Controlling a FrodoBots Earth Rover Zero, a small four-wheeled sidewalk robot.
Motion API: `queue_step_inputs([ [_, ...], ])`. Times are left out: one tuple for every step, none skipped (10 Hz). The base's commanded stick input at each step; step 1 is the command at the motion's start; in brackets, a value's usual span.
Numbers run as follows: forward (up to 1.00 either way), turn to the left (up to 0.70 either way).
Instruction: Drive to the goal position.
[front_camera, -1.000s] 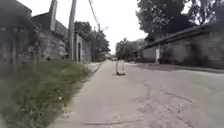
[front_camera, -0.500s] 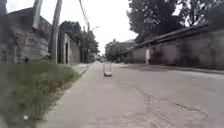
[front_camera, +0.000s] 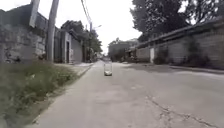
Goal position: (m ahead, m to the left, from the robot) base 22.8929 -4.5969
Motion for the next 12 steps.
queue_step_inputs([
  [1.00,0.10],
  [1.00,0.00],
  [1.00,0.00],
  [1.00,0.00],
  [1.00,0.00],
  [1.00,0.00],
  [1.00,0.00],
  [1.00,0.00],
  [1.00,0.00],
  [1.00,-0.13],
  [1.00,-0.38],
  [1.00,-0.40],
])
